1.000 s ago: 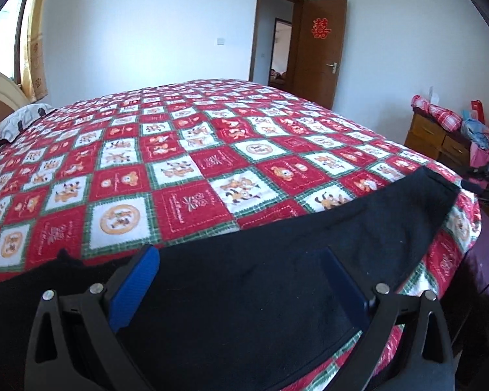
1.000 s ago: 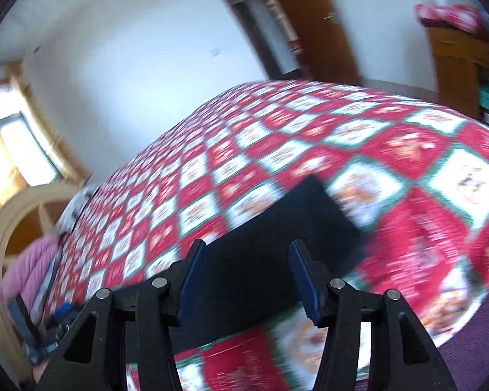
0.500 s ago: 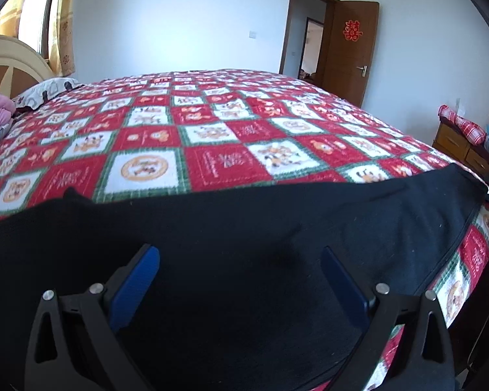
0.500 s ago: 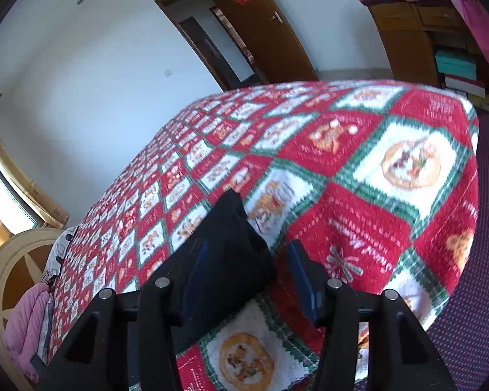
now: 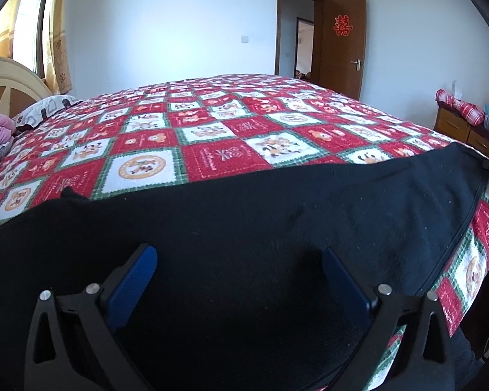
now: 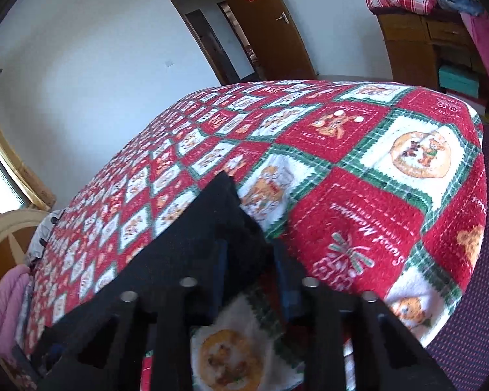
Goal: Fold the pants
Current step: 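Grasp the black pants edge with the right gripper and lift it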
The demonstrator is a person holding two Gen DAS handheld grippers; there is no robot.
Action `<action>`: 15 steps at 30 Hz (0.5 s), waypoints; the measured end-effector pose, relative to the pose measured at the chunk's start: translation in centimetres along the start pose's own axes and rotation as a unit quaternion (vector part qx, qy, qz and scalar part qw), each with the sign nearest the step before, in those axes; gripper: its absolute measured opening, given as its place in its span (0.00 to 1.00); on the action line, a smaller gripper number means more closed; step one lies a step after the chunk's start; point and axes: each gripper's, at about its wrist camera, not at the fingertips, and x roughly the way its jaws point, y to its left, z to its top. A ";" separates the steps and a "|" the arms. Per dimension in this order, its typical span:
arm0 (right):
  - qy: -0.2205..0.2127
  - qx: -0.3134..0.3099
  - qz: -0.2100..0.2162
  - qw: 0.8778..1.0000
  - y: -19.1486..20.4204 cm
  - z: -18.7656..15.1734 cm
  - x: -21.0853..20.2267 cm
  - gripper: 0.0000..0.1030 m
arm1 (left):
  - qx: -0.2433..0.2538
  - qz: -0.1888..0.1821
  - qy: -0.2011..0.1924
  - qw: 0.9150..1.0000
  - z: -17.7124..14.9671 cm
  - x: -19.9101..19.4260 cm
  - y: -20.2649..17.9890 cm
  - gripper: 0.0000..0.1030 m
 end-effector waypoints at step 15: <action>-0.006 -0.001 0.010 1.000 0.7 -0.8 0.3 0.18 | 0.001 -0.001 -0.010 1.000 -0.3 -0.2 -0.1 1.00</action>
